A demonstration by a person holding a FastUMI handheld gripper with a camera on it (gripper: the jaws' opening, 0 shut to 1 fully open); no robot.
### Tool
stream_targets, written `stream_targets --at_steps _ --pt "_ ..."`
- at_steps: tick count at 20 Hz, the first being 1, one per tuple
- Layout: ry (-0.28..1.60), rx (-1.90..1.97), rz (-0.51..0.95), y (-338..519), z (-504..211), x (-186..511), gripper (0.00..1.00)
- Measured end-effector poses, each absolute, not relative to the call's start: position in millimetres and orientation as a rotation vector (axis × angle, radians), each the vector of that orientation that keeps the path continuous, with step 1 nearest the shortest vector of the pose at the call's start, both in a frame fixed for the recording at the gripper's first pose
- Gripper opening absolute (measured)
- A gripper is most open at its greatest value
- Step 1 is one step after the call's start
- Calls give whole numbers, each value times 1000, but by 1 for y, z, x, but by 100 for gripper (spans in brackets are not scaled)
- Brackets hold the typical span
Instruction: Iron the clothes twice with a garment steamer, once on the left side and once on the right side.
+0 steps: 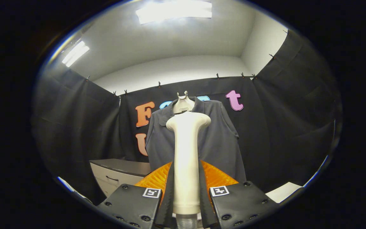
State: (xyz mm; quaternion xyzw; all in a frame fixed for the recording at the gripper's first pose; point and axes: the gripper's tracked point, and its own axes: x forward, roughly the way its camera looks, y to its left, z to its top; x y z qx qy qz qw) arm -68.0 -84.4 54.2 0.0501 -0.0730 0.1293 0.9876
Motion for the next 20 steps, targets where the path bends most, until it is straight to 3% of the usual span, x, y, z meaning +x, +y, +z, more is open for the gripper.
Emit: stream_targets --at_steps 20 --pt "-153 114 246 -78 54 -64 42"
